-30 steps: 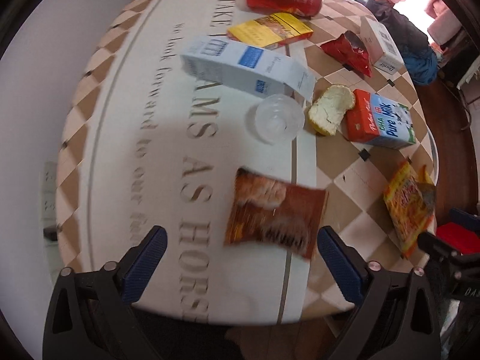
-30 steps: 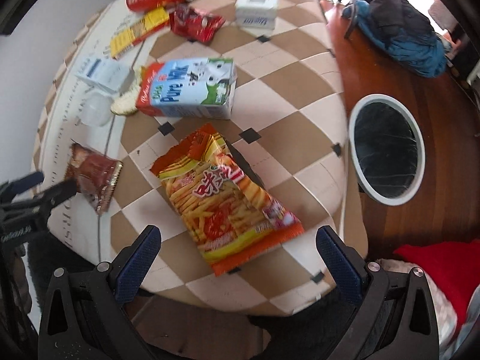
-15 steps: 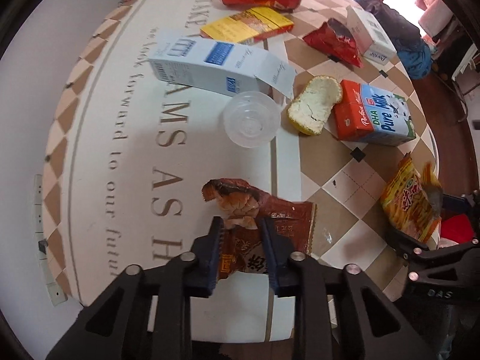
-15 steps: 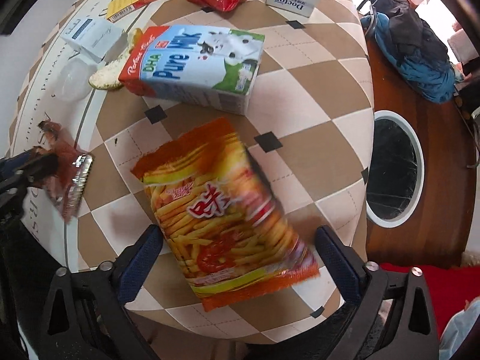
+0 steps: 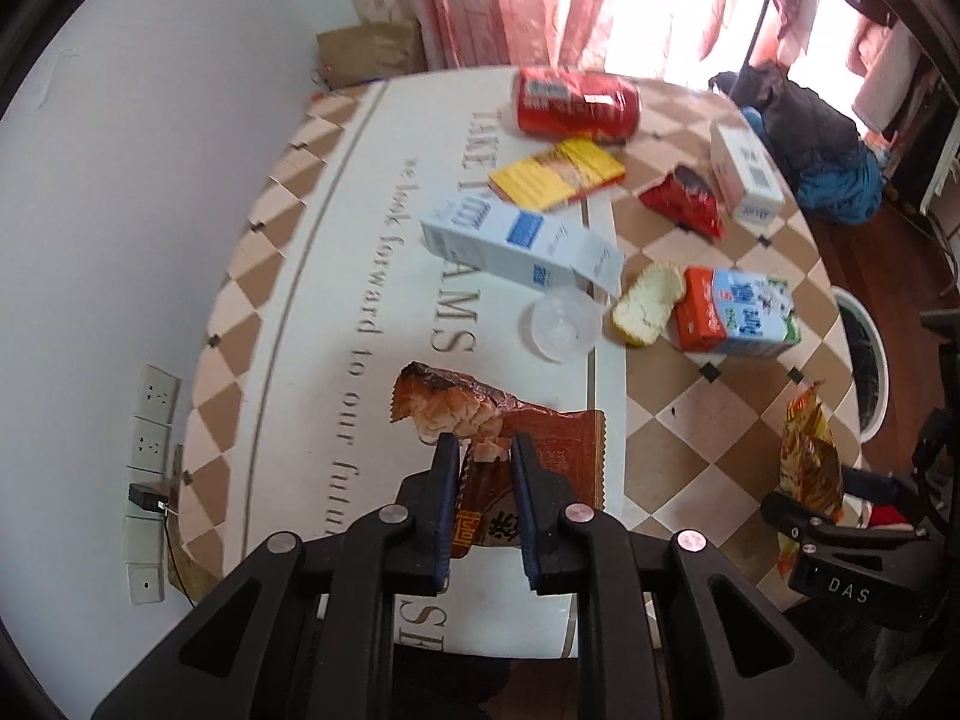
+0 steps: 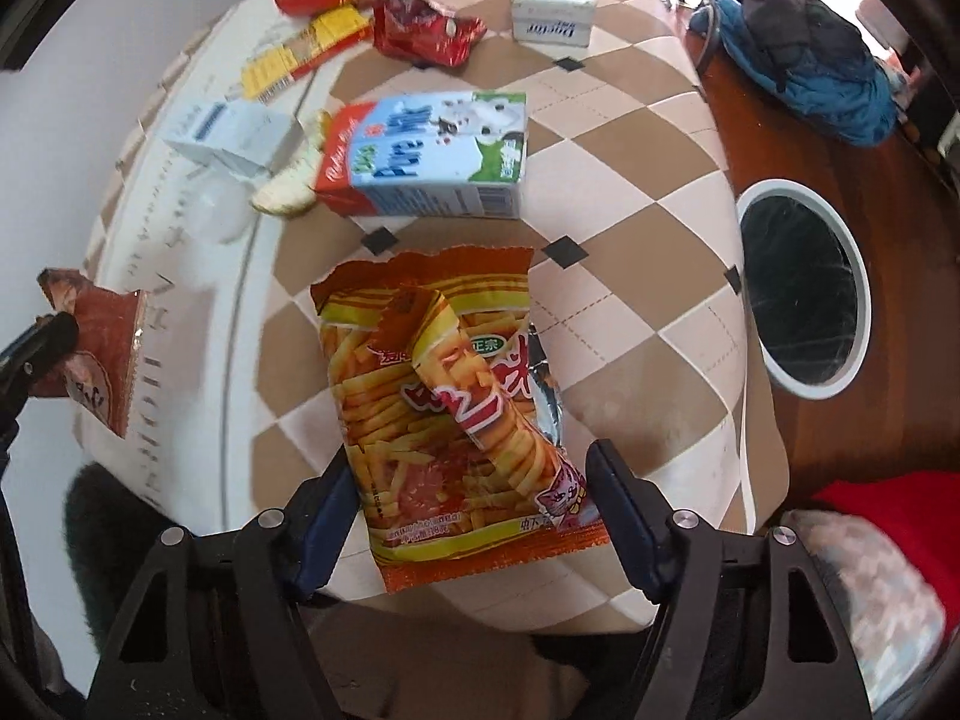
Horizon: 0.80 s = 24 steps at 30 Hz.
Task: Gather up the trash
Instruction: 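Carry the brown wrapper and orange fries bag with both tools over the trash bin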
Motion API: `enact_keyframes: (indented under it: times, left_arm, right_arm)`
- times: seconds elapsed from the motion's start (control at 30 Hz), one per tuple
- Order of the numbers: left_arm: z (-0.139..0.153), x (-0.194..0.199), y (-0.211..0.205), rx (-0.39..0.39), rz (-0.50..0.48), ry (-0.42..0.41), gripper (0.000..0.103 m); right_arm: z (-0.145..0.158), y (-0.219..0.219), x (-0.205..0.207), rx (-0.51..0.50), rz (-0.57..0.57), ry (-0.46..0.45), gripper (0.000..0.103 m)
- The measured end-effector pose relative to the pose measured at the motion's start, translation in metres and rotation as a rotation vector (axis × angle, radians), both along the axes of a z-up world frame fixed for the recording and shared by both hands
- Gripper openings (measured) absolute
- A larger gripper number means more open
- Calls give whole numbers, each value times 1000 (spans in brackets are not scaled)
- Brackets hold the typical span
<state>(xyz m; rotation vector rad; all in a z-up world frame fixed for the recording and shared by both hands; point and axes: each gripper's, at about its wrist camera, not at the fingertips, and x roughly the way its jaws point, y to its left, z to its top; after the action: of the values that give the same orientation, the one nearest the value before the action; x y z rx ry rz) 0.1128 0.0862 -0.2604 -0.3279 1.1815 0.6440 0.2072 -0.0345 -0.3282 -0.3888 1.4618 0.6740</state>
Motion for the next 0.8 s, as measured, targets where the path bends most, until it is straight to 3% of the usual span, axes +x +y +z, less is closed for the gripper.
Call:
enact_keyframes:
  times: [0.23,0.53,0.7,0.8]
  left_arm:
    - [28,-10,4,52,-4,-53,14]
    - [94,-6,-28,119,-76,-171,14]
    - [131,27,-56,122,-148,-248,14]
    - [144,62,-80,100,-211,-272,14]
  right_arm:
    - [48,-16,-6,92,-63,-79,76]
    - [136,-54,10,231,-152,-237,76]
    - [177,-96,37,287,-228,-297,76]
    - [187,-127,60,299,-273,-311,76]
